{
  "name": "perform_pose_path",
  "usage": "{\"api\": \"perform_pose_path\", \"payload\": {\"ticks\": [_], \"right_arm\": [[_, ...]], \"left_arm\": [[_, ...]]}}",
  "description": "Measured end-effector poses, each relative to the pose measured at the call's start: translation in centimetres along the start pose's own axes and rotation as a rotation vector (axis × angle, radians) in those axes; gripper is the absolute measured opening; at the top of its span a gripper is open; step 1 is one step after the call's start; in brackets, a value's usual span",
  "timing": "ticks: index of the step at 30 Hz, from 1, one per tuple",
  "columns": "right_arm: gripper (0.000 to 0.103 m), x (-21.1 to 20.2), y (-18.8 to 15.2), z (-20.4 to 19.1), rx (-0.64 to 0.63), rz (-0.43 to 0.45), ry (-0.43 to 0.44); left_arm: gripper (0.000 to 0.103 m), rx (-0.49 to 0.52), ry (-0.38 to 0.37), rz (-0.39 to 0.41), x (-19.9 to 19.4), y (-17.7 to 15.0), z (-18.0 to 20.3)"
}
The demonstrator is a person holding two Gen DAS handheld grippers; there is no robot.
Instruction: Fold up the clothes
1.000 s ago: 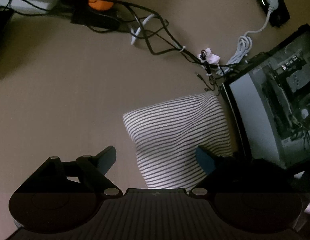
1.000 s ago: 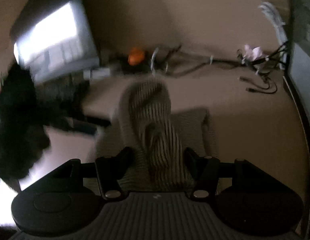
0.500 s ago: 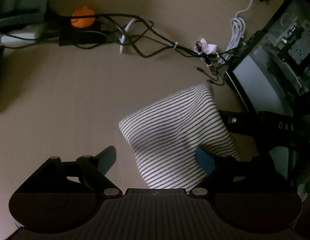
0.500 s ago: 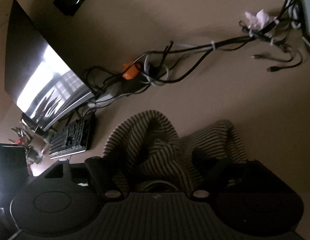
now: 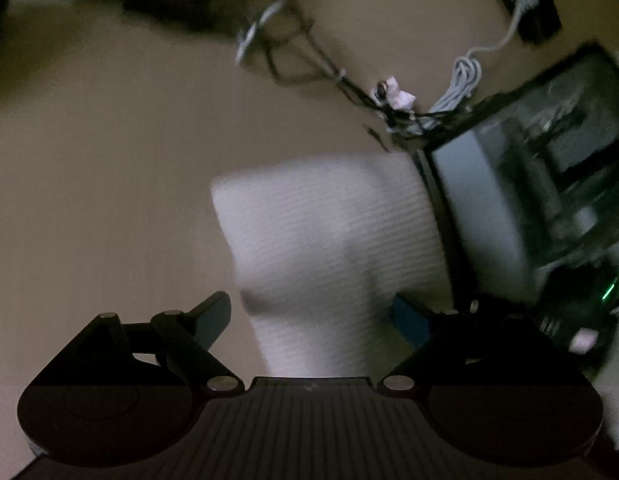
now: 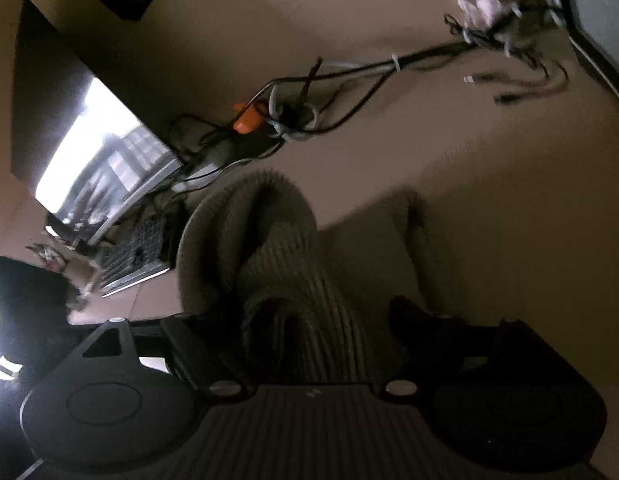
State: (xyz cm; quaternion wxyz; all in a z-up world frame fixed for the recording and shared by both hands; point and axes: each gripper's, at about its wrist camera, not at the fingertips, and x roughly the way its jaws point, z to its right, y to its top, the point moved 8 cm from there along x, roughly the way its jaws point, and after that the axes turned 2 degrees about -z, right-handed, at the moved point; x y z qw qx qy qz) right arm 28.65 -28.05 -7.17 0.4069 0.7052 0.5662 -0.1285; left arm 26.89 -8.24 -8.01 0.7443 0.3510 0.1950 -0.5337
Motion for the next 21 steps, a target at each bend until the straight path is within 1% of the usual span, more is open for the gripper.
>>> {"api": "perform_pose_path", "payload": {"ticks": [2, 5, 8, 10, 12, 13, 18, 20, 21], "right_arm": [[0.083, -0.7, -1.5, -0.6, -0.021, -0.012, 0.036], [0.083, -1.2, -2.5, -1.9, -0.095, 0.001, 0.016], [0.086, -2.9, -1.7, -3.1, -0.129, 0.053, 0.022], [0.097, -4.2, -1.7, -4.7, -0.228, 0.079, 0.010], [0.101, -5.2, -1.9, -6.5, -0.341, 0.097, -0.007], [0.101, -5.1, -1.9, -6.9, -0.378, 0.101, -0.024], [0.101, -1.2, -1.0, -5.4, -0.444, 0.095, -0.168], [0.100, 0.4, -0.7, -4.8, -0.470, 0.093, -0.225], [0.098, 1.0, -0.5, -4.6, -0.477, 0.088, -0.231]], "left_arm": [[0.085, -0.083, -0.091, -0.032, 0.5, -1.1, -0.3], [0.082, -0.102, -0.106, -0.026, 0.4, -1.0, -0.4], [0.080, -0.088, -0.078, -0.017, 0.1, -0.5, -0.6], [0.079, -0.063, -0.043, -0.016, 0.2, -0.4, -0.6], [0.079, -0.048, -0.035, -0.022, 0.5, -0.4, -0.4], [0.079, -0.047, -0.035, -0.023, 0.5, -0.4, -0.4], [0.079, -0.052, -0.035, -0.029, 0.7, -0.1, -0.5], [0.078, -0.057, -0.030, -0.031, 0.8, -0.1, -0.8], [0.078, -0.060, -0.027, -0.032, 0.8, -0.1, -0.9]]}}
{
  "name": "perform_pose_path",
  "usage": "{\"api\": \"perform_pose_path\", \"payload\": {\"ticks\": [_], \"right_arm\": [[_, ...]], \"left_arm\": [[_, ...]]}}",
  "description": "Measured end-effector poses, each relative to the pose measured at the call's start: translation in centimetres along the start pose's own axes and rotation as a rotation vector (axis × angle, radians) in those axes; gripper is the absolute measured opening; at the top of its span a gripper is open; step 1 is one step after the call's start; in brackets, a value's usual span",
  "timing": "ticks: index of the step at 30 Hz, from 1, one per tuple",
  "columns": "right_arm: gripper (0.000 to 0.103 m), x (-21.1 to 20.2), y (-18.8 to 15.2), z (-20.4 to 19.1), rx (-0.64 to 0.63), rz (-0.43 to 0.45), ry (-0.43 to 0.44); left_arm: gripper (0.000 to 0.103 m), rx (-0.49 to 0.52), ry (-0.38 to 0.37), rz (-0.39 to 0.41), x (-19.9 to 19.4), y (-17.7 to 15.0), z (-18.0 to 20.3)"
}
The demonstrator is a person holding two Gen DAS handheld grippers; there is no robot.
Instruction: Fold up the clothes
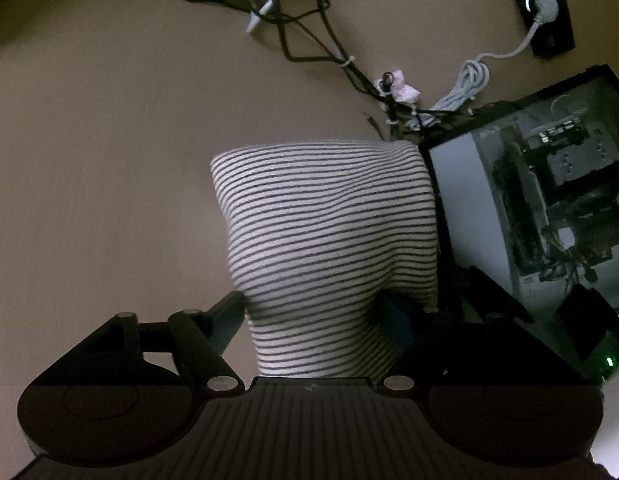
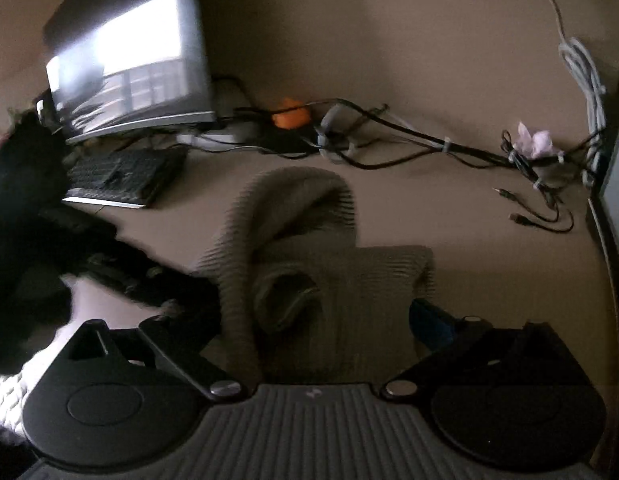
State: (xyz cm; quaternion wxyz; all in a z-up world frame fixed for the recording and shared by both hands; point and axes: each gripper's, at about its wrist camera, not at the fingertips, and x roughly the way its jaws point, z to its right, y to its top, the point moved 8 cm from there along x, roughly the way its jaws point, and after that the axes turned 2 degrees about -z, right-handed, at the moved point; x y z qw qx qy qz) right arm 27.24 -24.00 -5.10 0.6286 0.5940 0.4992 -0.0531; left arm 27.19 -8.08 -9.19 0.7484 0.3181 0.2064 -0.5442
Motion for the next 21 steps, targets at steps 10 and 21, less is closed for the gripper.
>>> {"api": "perform_pose_path", "payload": {"ticks": [10, 21], "right_arm": [[0.081, 1.0, -1.5, -1.2, 0.068, -0.085, 0.286], [0.061, 2.4, -0.2, -8.3, 0.064, -0.047, 0.289]], "left_arm": [[0.077, -0.095, -0.083, 0.020, -1.0, 0.4, -2.0], [0.073, -0.049, -0.040, 0.048, -5.1, 2.0, -0.8]]}}
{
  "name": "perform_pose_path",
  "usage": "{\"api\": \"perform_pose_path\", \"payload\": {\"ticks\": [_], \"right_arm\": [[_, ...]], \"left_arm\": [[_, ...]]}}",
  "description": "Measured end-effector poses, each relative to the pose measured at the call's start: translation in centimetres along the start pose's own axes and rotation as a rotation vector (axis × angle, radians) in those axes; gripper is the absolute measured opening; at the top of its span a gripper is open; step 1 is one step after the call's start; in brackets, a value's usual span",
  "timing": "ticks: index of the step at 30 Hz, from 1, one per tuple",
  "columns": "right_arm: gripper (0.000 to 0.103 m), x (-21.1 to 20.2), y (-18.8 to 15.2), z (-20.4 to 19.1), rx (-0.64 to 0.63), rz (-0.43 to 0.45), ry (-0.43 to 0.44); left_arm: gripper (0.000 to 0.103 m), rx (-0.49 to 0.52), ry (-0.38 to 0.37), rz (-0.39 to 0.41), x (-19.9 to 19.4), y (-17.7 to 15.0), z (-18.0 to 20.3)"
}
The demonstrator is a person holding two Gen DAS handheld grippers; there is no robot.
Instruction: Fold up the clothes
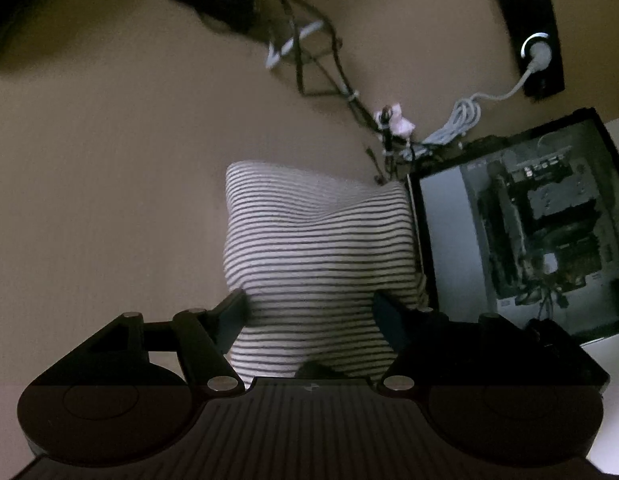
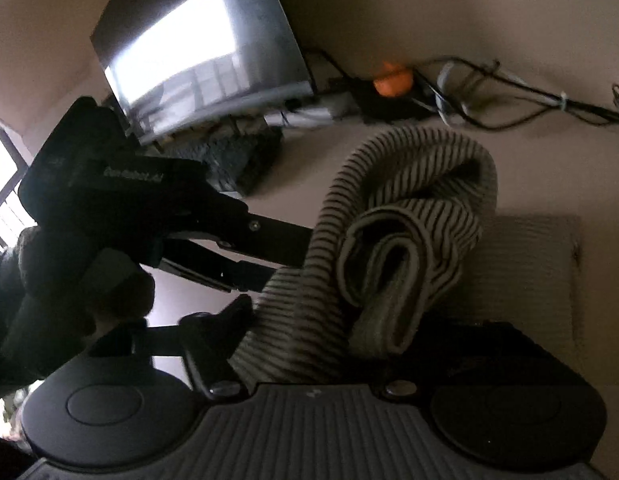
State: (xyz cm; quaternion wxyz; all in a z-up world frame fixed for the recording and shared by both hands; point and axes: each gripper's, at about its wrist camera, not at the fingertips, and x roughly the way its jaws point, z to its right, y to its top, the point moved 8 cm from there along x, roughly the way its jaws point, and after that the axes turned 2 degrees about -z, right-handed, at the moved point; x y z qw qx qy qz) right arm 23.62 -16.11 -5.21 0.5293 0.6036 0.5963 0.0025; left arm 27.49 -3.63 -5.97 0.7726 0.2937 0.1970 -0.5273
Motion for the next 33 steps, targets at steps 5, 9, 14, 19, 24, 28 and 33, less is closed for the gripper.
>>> {"api": "perform_pose_path", "payload": {"ticks": [5, 9, 14, 19, 24, 28, 33], "right_arm": [[0.056, -2.7, 2.2, -0.6, 0.057, 0.090, 0.072], [0.056, -5.9, 2.3, 1.5, 0.106, 0.156, 0.058], [0.054, -8.4, -1.7, 8.4, 0.299, 0.155, -0.020], [0.054, -11.2, -4.2, 10.7, 0.288, 0.159, -0.244], [0.070, -14.2, -6.2, 12.4, 0.240, 0.156, -0.487], [0.072, -13.9, -6.8, 13.2, 0.245, 0.124, -0.536], [0.080, -13.3, -7.0, 14.2, 0.290, 0.137, -0.523]], "left_arm": [[0.073, 0.086, 0.025, 0.016, -2.1, 1.4, 3.6], [0.073, 0.208, 0.024, 0.006, -0.2, 1.5, 7.8], [0.073, 0.267, 0.036, -0.118, 6.1, -0.6, 9.2], [0.078, 0.313, 0.022, -0.194, 10.0, -2.4, 10.5], [0.078, 0.331, -0.032, -0.208, 10.9, -3.1, 12.0], [0.087, 0.321, -0.086, -0.197, 10.5, -3.3, 12.4], [0.090, 0.201, -0.041, -0.132, 9.0, -2.4, 8.5]]}}
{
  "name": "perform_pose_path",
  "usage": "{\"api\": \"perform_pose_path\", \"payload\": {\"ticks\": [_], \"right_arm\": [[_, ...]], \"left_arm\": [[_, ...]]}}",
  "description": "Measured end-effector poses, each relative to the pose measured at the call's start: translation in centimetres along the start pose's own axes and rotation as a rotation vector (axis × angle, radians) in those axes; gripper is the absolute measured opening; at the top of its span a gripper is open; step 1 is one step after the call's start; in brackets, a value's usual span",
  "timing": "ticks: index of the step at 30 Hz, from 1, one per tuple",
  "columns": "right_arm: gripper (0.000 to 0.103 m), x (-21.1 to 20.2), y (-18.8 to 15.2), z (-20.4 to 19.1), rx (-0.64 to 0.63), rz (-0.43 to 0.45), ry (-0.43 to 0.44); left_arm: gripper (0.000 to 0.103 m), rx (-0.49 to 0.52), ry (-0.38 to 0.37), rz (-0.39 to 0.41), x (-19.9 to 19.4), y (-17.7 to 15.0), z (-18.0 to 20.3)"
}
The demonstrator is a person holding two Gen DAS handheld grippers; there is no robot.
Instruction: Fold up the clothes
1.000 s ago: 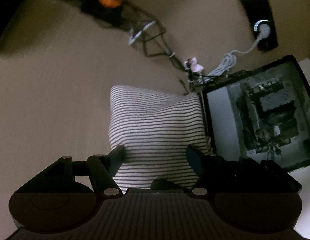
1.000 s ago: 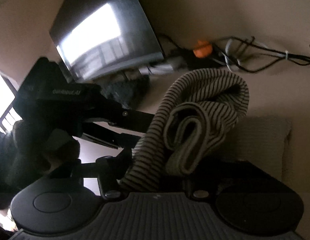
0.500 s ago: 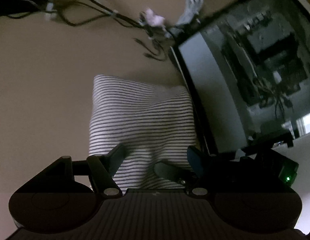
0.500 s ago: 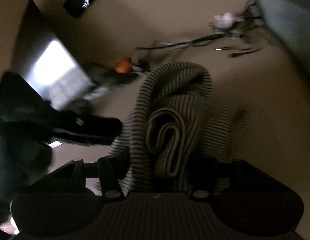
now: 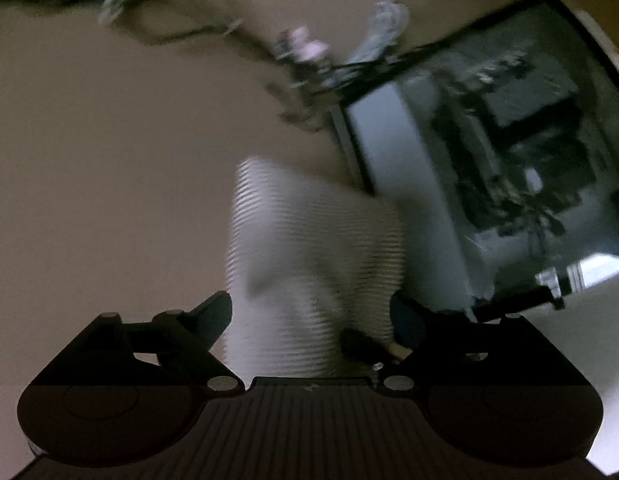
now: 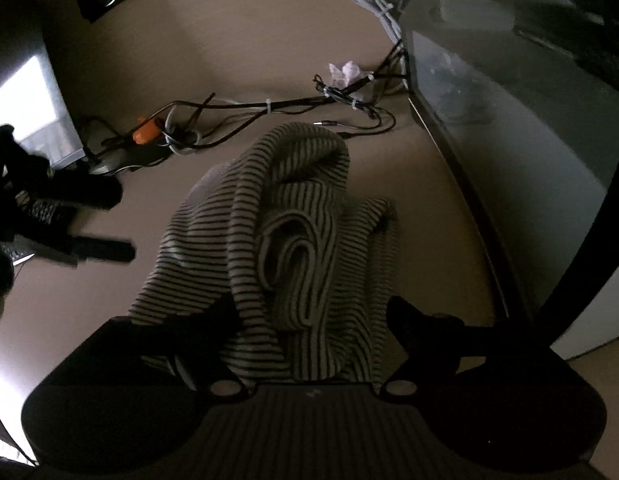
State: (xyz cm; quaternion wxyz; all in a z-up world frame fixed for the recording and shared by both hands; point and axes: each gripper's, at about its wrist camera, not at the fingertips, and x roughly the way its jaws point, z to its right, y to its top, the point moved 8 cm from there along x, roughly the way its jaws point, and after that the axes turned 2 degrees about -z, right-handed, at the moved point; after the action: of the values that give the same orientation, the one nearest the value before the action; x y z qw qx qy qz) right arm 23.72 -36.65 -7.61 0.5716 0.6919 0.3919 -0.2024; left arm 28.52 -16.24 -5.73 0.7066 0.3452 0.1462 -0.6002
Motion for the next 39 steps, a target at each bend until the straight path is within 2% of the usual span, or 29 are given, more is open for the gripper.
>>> {"api": "perform_pose_path", "payload": {"ticks": [2, 3, 5, 8, 12, 15, 18, 20, 23, 25, 28, 31, 33, 39], "right_arm": [[0.083, 1.1, -0.3, 0.3, 0.039, -0.018, 0.034], [0.090, 1.8, -0.4, 0.4, 0.054, -0.025, 0.044], [0.094, 3.1, -0.2, 0.0, 0.057, -0.029, 0.062], [0.093, 5.1, 1.1, -2.4, 0.047, -0.021, 0.122], [0.091, 7.8, 2.4, -7.8, 0.029, -0.038, 0.235], [0.091, 7.5, 3.5, -10.1, 0.011, -0.034, 0.269], [0.092, 4.6, 5.4, -10.1, -0.029, 0.057, 0.227], [0.094, 3.0, 7.3, -10.4, -0.086, 0.140, 0.158], [0.101, 3.6, 9.8, -12.3, -0.185, 0.184, 0.106], [0.103, 5.7, 10.2, -14.0, -0.254, 0.149, 0.092], [0.103, 9.0, 9.6, -13.8, -0.335, 0.062, -0.039], [0.103, 9.9, 8.3, -11.1, -0.295, 0.033, -0.097], [0.103, 9.7, 7.8, -9.9, -0.231, 0.026, -0.096], [0.103, 8.0, 7.2, -10.1, -0.263, 0.082, -0.129]], "left_arm": [[0.089, -0.022, 0.024, 0.021, -0.9, 0.1, -1.1], [0.087, -0.033, 0.036, 0.031, -1.4, 0.2, -1.7], [0.086, -0.054, 0.059, 0.051, -2.4, 0.3, -2.9], [0.088, -0.087, 0.095, 0.082, -3.8, 0.4, -4.6], [0.091, -0.130, 0.142, 0.123, -5.8, 0.6, -6.9], [0.090, -0.150, 0.175, 0.189, -8.0, 1.2, -8.3], [0.090, -0.115, 0.204, 0.215, -8.7, 1.3, -8.1], [0.090, -0.047, 0.303, 0.173, -7.1, 0.7, -7.6], [0.092, 0.079, 0.438, 0.133, -5.6, -0.3, -7.3], [0.093, 0.110, 0.461, 0.127, -4.8, -0.5, -6.7], [0.093, 0.139, 0.483, 0.132, -4.8, -0.7, -6.2], [0.094, 0.155, 0.486, 0.136, -5.0, -1.0, -5.7], [0.094, 0.172, 0.501, 0.142, -5.0, -1.0, -5.5], [0.093, 0.218, 0.523, 0.147, -5.4, -1.2, -4.6]]}}
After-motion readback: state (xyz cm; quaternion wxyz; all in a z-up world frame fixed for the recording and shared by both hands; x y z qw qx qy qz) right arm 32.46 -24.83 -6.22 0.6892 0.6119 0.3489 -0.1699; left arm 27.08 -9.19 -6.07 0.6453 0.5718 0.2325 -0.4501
